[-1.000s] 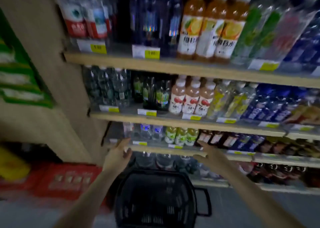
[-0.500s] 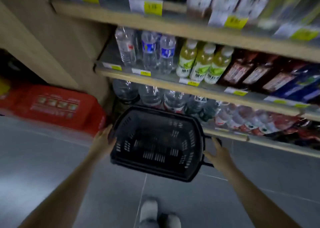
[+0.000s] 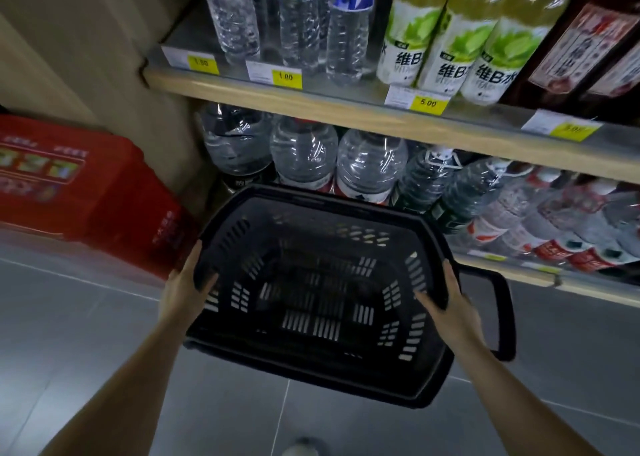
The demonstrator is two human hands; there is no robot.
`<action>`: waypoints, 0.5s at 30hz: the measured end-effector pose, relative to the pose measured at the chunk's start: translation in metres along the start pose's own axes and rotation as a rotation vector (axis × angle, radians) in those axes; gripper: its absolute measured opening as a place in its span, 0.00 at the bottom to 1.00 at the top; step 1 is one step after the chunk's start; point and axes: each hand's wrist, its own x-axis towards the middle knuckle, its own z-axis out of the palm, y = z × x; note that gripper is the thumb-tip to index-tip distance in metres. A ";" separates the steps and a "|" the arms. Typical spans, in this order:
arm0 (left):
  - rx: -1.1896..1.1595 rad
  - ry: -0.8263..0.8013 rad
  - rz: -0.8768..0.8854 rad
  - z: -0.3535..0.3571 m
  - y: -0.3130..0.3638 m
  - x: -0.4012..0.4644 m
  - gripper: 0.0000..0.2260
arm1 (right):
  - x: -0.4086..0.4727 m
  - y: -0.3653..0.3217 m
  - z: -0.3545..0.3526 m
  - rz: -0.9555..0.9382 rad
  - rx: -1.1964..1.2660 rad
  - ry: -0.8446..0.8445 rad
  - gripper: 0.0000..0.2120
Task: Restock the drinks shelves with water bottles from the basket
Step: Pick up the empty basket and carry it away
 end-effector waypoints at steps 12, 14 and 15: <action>-0.239 -0.031 -0.067 -0.173 0.037 -0.135 0.28 | -0.116 -0.062 -0.139 -0.051 -0.018 -0.151 0.37; -0.242 -0.009 -0.105 -0.212 0.039 -0.176 0.28 | -0.147 -0.082 -0.166 -0.071 -0.032 -0.194 0.37; -0.228 0.003 -0.127 -0.230 0.038 -0.196 0.29 | -0.162 -0.094 -0.177 -0.087 -0.026 -0.215 0.37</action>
